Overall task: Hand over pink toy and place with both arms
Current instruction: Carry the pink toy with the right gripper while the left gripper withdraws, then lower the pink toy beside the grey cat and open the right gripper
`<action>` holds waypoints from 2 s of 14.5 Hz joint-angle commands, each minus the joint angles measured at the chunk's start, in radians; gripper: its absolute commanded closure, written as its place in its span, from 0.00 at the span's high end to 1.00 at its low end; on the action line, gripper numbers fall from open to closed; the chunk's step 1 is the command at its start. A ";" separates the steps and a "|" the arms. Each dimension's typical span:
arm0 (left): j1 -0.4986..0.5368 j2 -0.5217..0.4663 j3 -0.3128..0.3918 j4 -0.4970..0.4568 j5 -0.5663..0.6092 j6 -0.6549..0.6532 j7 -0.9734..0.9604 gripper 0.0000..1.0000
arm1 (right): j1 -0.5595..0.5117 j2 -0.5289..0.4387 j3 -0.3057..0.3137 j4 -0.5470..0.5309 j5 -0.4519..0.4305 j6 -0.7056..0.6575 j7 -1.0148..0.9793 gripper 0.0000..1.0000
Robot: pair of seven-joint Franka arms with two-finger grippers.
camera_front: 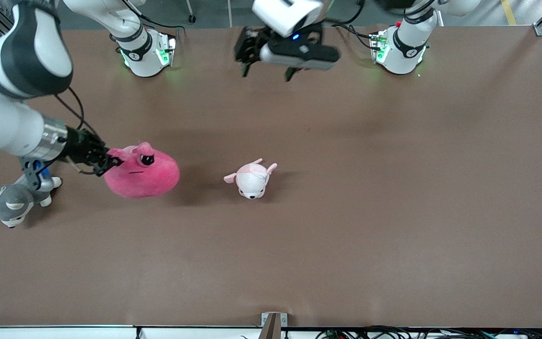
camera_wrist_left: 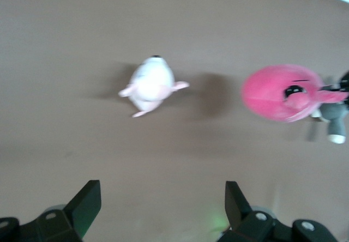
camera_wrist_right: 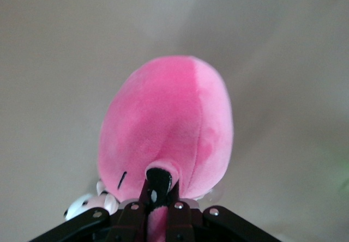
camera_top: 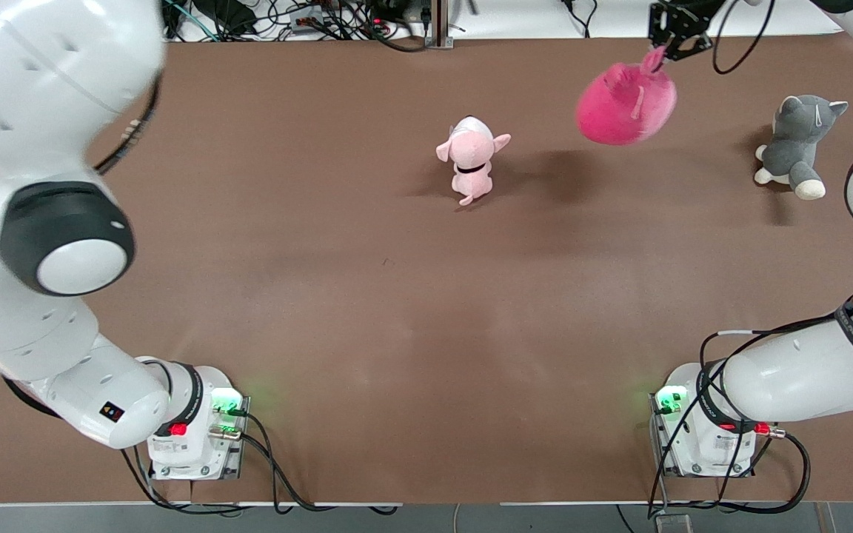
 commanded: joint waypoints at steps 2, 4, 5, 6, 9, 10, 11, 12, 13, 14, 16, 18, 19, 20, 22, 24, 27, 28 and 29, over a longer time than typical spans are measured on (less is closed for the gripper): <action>0.099 -0.107 0.000 -0.036 0.011 -0.183 0.145 1.00 | -0.098 -0.007 0.018 -0.161 0.002 0.141 -0.146 0.02; 0.174 -0.158 -0.001 -0.064 0.007 -0.256 0.253 1.00 | -0.135 -0.004 0.018 -0.246 0.007 0.227 -0.209 0.02; 0.225 -0.192 -0.002 -0.094 0.002 -0.276 0.320 1.00 | -0.156 0.004 0.019 -0.275 0.011 0.259 -0.236 0.02; 0.271 -0.218 -0.002 -0.121 0.001 -0.297 0.395 1.00 | -0.176 0.011 0.021 -0.289 0.028 0.268 -0.256 0.02; 0.396 -0.282 -0.001 -0.205 0.001 -0.326 0.567 1.00 | -0.202 0.045 0.021 -0.300 0.129 0.262 -0.296 0.02; 0.438 -0.308 0.000 -0.245 0.007 -0.326 0.624 1.00 | -0.205 0.048 0.021 -0.304 0.146 0.262 -0.299 0.02; 0.463 -0.318 0.001 -0.273 0.016 -0.323 0.676 1.00 | -0.205 0.048 0.021 -0.306 0.153 0.259 -0.299 0.02; 0.483 -0.318 0.001 -0.285 0.037 -0.320 0.718 1.00 | -0.204 0.048 0.021 -0.306 0.157 0.258 -0.298 0.02; 0.490 -0.319 -0.002 -0.302 0.074 -0.316 0.732 1.00 | -0.202 0.050 0.021 -0.313 0.166 0.259 -0.298 0.02; 0.492 -0.319 -0.002 -0.318 0.097 -0.307 0.738 1.00 | -0.201 0.056 0.021 -0.318 0.176 0.261 -0.299 0.04; 0.527 -0.318 0.001 -0.338 0.110 -0.277 0.791 1.00 | -0.199 0.071 0.021 -0.315 0.176 0.265 -0.311 0.20; 0.562 -0.318 0.001 -0.371 0.110 -0.233 0.850 1.00 | -0.204 0.084 0.019 -0.303 0.165 0.275 -0.360 0.84; 0.585 -0.316 0.001 -0.387 0.110 -0.208 0.867 1.00 | -0.207 0.084 0.018 -0.292 0.162 0.276 -0.386 1.00; 0.607 -0.313 0.001 -0.393 0.111 -0.193 0.881 1.00 | -0.208 0.084 0.018 -0.277 0.159 0.275 -0.409 1.00; 0.619 -0.306 0.003 -0.396 0.123 -0.178 0.892 1.00 | -0.210 0.082 0.018 -0.226 0.104 0.263 -0.448 1.00; 0.619 -0.302 0.000 -0.396 0.175 -0.174 0.892 1.00 | -0.201 0.077 0.021 -0.156 0.009 0.218 -0.453 1.00; 0.621 -0.302 0.001 -0.398 0.174 -0.173 0.893 1.00 | -0.184 0.080 0.025 0.004 -0.132 0.112 -0.584 1.00; 0.627 -0.302 0.001 -0.396 0.166 -0.164 0.893 1.00 | -0.182 0.081 0.025 0.033 -0.154 0.109 -0.674 1.00; 0.636 -0.302 0.001 -0.396 0.165 -0.156 0.895 1.00 | -0.182 0.079 0.025 0.048 -0.171 0.109 -0.768 1.00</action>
